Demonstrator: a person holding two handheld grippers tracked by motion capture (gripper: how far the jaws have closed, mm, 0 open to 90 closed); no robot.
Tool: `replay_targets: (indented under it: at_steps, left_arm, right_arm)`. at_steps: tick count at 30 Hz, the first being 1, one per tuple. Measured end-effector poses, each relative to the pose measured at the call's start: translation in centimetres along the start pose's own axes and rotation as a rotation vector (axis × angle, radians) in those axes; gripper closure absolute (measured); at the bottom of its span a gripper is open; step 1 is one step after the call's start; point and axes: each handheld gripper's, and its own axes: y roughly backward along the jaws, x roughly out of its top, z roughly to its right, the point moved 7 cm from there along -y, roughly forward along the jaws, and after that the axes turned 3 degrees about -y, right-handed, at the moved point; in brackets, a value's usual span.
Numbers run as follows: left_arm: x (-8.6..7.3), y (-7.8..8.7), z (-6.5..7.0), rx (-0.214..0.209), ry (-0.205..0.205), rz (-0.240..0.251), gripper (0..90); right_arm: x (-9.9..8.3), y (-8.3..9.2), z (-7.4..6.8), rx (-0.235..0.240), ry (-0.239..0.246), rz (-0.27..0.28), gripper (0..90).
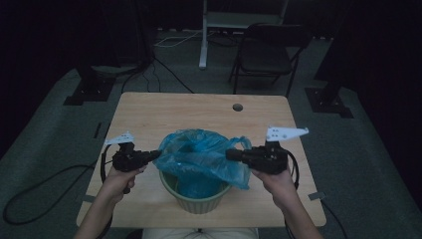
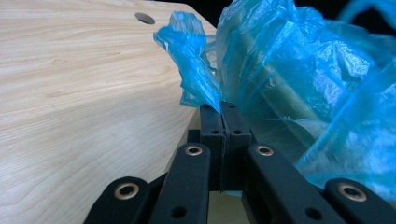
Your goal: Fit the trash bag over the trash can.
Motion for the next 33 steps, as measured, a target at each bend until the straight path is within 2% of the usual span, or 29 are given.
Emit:
replay_targets:
  at_steps: [3,7,11,13,14,16,18,19,20,22,23,24,25,26,28,29,31,32,33]
  left_arm:
    - [-0.3,0.1,-0.2,0.004,0.009,-0.004,90.0]
    - [-0.7,0.2,-0.3,0.008,0.014,-0.011,90.0]
    - [-1.0,0.5,-0.5,0.025,0.020,-0.015,90.0]
    - [-1.0,0.6,-0.6,0.019,0.019,-0.013,90.0]
    - [-1.1,0.6,-0.7,0.031,0.022,-0.019,90.0]
    - [-1.3,0.5,-0.8,0.027,0.024,-0.023,90.0]
    - [-1.6,0.3,-0.9,0.043,0.020,-0.033,90.0]
    - [-1.6,0.3,-0.9,0.043,0.020,-0.033,90.0]
    - [-2.0,-0.1,-1.3,0.050,0.024,-0.049,90.0]
    - [-2.2,-0.3,-1.4,0.049,0.029,-0.054,90.0]
    - [-2.7,-0.9,-1.8,0.080,0.025,-0.082,90.0]
    - [-2.7,-0.9,-1.8,0.080,0.025,-0.082,90.0]
    - [-2.9,-1.2,-2.0,0.090,0.024,-0.093,90.0]
    - [-3.3,-1.5,-2.2,0.081,0.037,-0.100,90.0]
    - [-3.6,-1.9,-2.5,0.105,0.039,-0.115,90.0]
    - [-3.7,-2.1,-2.6,0.091,0.048,-0.105,90.0]
    - [-3.7,-2.2,-2.6,0.103,0.048,-0.105,90.0]
    - [-3.7,-2.2,-2.6,0.099,0.047,-0.102,90.0]
    - [-3.6,-2.2,-2.5,0.097,0.045,-0.102,90.0]
  right_arm:
    - [-1.2,0.4,-2.2,0.026,0.023,0.004,90.0]
    - [-3.9,-0.5,-4.2,0.073,0.020,-0.039,90.0]
    - [-6.8,-2.4,-5.7,0.108,0.014,-0.093,90.0]
    - [-7.3,-2.8,-6.0,0.122,0.010,-0.105,90.0]
    - [-8.1,-3.4,-6.4,0.150,0.006,-0.125,90.0]
    - [-10.1,-5.0,-6.9,0.162,0.002,-0.173,90.0]
    - [-11.3,-5.8,-6.9,0.156,-0.007,-0.195,90.0]
    - [-11.3,-5.8,-6.9,0.156,-0.007,-0.195,90.0]
    - [-12.9,-6.6,-6.3,0.097,0.006,-0.217,90.0]
    - [-13.4,-6.8,-6.0,0.090,-0.001,-0.217,90.0]
    - [-14.4,-7.0,-5.3,0.054,-0.011,-0.226,90.0]
    - [-14.4,-7.0,-5.3,0.054,-0.011,-0.226,90.0]
    - [-14.9,-7.0,-4.9,0.040,-0.022,-0.232,90.0]
    - [-15.5,-7.1,-4.6,0.031,-0.038,-0.242,90.0]
    - [-17.1,-6.9,-3.3,-0.016,-0.072,-0.263,90.0]
    - [-17.6,-6.7,-3.0,-0.019,-0.094,-0.268,90.0]
    - [-18.0,-6.5,-2.8,-0.022,-0.111,-0.271,89.6]
    - [-18.9,-5.7,-2.0,-0.041,-0.155,-0.271,76.5]
    - [-18.9,-5.7,-2.0,-0.041,-0.155,-0.271,76.5]
